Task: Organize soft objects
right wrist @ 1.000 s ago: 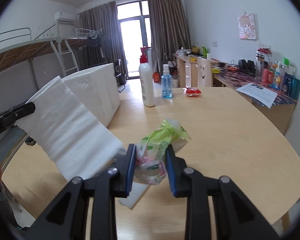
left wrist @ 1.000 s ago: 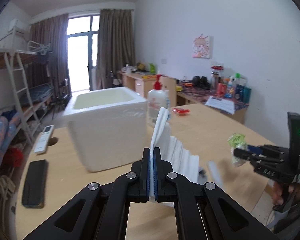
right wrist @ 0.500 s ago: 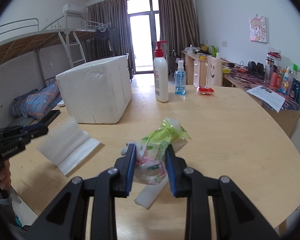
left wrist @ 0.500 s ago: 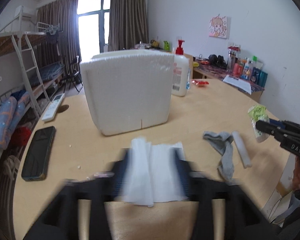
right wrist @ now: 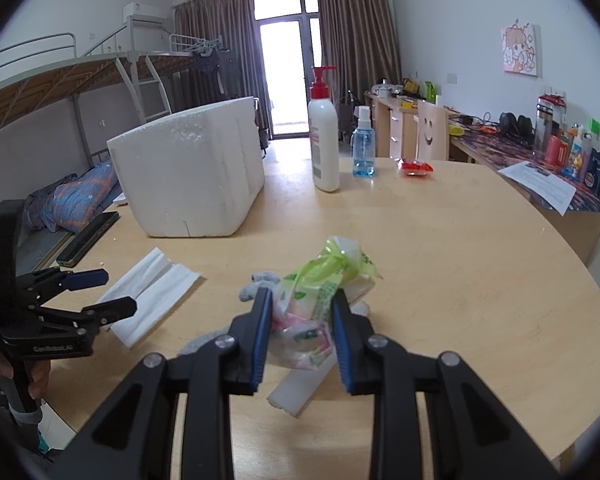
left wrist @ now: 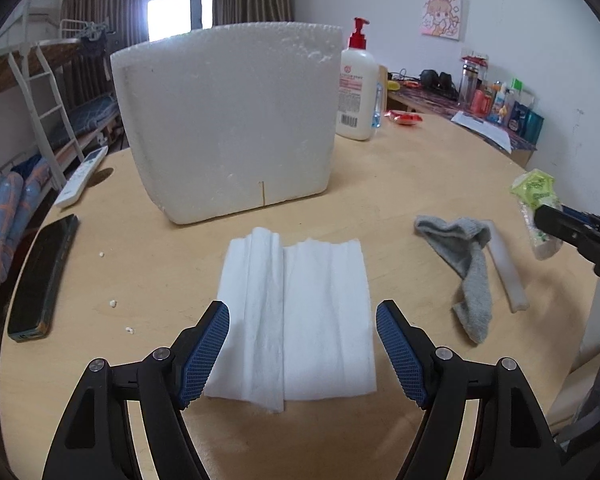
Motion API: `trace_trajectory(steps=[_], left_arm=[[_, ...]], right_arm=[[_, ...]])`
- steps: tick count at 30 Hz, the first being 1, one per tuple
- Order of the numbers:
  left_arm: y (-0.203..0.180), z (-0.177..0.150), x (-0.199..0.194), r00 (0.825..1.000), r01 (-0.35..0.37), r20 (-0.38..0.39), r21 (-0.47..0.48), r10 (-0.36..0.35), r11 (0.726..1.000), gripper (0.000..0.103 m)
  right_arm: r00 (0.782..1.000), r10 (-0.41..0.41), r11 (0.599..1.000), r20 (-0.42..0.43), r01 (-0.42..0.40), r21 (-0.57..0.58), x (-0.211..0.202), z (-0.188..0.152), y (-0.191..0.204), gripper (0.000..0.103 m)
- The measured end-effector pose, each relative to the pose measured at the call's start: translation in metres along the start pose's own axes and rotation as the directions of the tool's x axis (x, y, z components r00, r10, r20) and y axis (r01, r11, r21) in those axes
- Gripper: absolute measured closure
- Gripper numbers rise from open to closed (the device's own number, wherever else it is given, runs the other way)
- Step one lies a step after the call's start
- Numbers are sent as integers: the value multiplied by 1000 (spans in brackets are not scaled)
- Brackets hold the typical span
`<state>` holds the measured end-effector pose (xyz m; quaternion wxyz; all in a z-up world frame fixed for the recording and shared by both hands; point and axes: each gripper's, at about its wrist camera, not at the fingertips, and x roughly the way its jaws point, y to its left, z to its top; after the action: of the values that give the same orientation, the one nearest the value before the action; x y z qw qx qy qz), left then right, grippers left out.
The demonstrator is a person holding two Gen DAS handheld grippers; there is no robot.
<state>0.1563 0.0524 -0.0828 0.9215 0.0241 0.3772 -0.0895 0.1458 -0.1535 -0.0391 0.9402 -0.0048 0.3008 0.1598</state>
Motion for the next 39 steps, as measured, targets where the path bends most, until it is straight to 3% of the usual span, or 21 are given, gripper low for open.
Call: trace_trajectory(steps=[17, 39], left_arm=[[4, -4, 20, 996, -16, -85, -24, 14, 1000, 26], [-1, -3, 22, 994, -47, -94, 16, 48, 999, 29]], right_arm=[[1000, 22, 1000, -8, -22, 12, 2, -3, 1, 70], [999, 37, 999, 5, -37, 14, -1, -4, 1, 70]])
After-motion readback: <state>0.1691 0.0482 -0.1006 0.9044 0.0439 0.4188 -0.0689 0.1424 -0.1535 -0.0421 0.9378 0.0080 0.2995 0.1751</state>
